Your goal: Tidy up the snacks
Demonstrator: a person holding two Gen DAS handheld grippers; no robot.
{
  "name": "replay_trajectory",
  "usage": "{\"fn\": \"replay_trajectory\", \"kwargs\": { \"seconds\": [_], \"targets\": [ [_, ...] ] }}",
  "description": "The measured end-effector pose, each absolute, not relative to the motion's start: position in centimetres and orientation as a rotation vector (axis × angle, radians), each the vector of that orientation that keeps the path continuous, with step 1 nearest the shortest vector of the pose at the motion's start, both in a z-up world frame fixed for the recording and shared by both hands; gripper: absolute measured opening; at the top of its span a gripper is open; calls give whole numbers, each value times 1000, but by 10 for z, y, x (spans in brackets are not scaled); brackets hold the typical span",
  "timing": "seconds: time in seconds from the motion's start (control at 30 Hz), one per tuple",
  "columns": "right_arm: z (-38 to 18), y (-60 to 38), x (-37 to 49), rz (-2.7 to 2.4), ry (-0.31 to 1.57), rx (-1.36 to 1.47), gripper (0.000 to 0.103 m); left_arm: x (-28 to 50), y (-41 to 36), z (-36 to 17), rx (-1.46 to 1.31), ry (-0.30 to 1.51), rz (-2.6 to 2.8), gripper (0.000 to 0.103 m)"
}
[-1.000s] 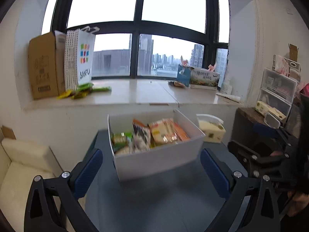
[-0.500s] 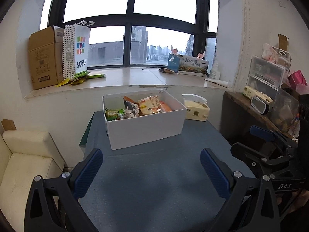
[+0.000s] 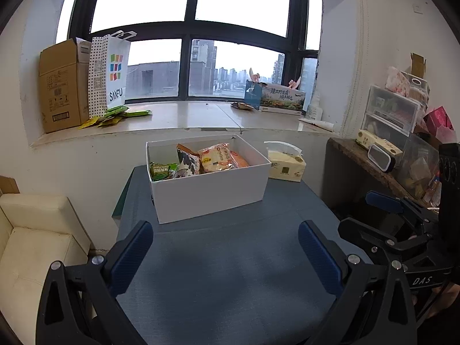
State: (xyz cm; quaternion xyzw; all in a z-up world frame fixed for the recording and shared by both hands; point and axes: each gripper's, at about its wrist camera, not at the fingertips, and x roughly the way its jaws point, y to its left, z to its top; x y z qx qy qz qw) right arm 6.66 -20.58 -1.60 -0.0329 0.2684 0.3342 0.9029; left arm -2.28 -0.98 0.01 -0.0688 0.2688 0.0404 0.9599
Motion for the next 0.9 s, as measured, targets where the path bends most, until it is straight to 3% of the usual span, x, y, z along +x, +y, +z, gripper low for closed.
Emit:
{"fn": "replay_trajectory", "kwargs": {
  "seconds": [0.9],
  "targets": [
    [-14,-204,63,699,558,-81,103,-23,-7,-1,-139,550,87,103]
  ]
}}
